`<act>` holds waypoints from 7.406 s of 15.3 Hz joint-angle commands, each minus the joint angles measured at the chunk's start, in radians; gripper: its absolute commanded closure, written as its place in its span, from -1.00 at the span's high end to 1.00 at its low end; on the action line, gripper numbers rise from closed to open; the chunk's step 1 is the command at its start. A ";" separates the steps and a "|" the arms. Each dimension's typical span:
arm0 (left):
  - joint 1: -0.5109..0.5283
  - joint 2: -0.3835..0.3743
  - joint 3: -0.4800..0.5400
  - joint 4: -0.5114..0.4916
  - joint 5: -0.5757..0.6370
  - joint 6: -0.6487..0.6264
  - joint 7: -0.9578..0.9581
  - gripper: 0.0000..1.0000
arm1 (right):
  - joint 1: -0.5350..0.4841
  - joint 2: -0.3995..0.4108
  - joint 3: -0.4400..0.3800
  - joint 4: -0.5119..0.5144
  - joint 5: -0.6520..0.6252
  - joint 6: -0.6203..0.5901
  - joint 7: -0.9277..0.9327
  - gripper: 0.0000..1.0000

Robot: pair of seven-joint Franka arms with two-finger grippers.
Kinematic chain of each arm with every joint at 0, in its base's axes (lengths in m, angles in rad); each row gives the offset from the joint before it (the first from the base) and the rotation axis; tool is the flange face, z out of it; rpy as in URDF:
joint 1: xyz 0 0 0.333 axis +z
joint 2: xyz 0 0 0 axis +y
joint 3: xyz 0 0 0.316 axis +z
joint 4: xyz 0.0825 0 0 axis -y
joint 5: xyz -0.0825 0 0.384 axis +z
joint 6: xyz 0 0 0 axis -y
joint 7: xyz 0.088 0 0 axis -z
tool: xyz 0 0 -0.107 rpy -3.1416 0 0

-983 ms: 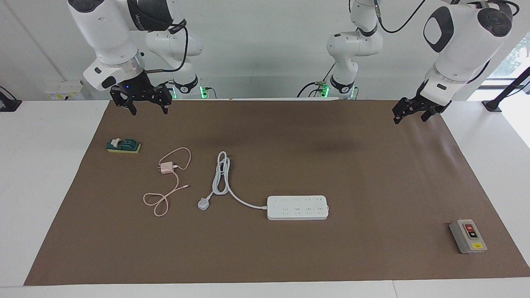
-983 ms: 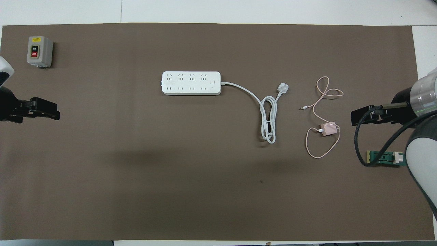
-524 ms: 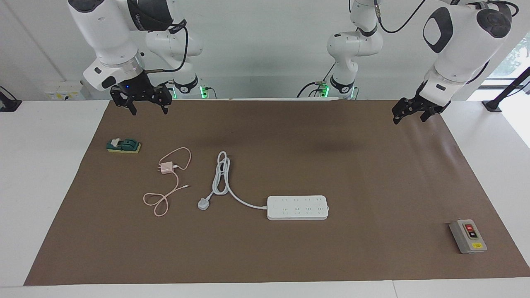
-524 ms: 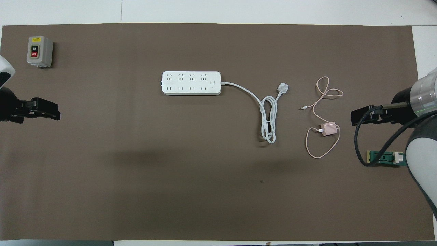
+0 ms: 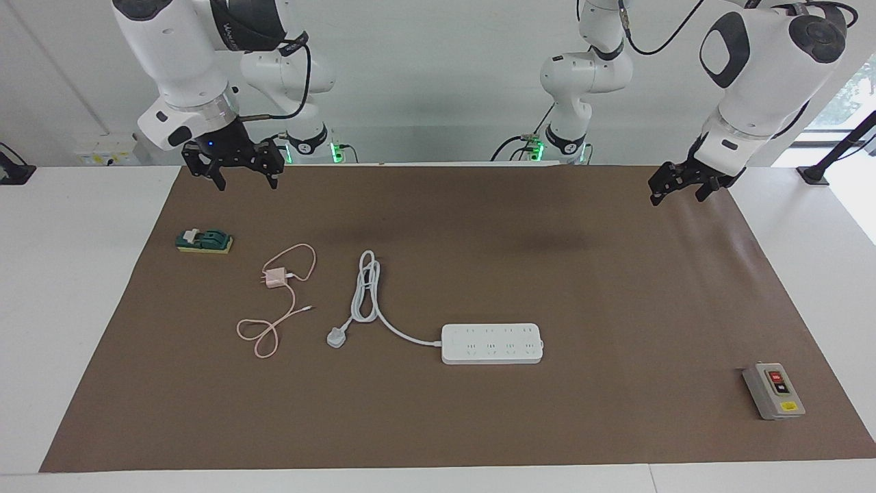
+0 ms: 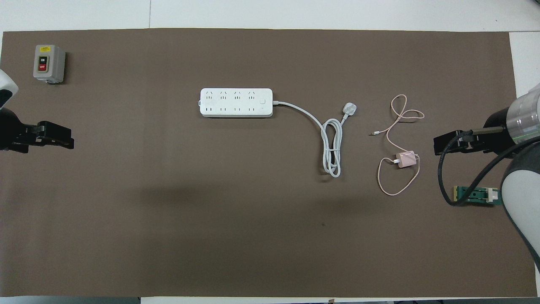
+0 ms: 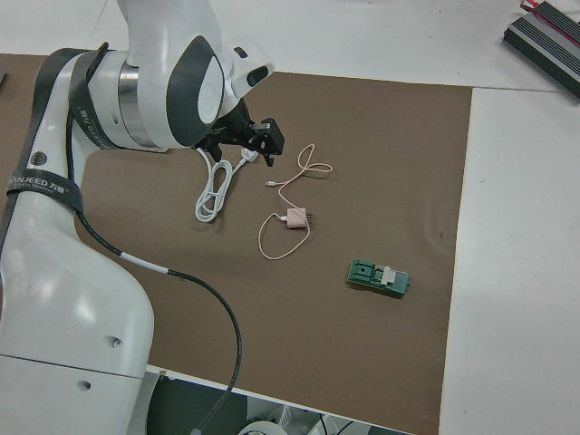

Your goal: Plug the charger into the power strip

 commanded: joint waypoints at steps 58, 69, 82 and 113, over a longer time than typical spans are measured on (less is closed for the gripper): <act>0.024 0.246 -0.018 -0.245 -1.194 0.034 0.570 1.00 | -0.193 0.354 0.003 -0.013 0.342 0.235 1.019 1.00; 0.023 0.312 -0.015 -0.254 -1.359 -0.056 0.538 1.00 | -0.256 0.332 0.001 -0.280 0.500 0.400 0.796 1.00; 0.012 0.306 -0.015 -0.257 -1.329 -0.058 0.546 1.00 | -0.268 0.368 0.001 -0.320 0.531 0.417 0.756 1.00; 0.003 0.299 -0.011 -0.288 -1.330 -0.019 0.553 1.00 | -0.312 0.400 0.001 -0.377 0.580 0.496 0.614 0.87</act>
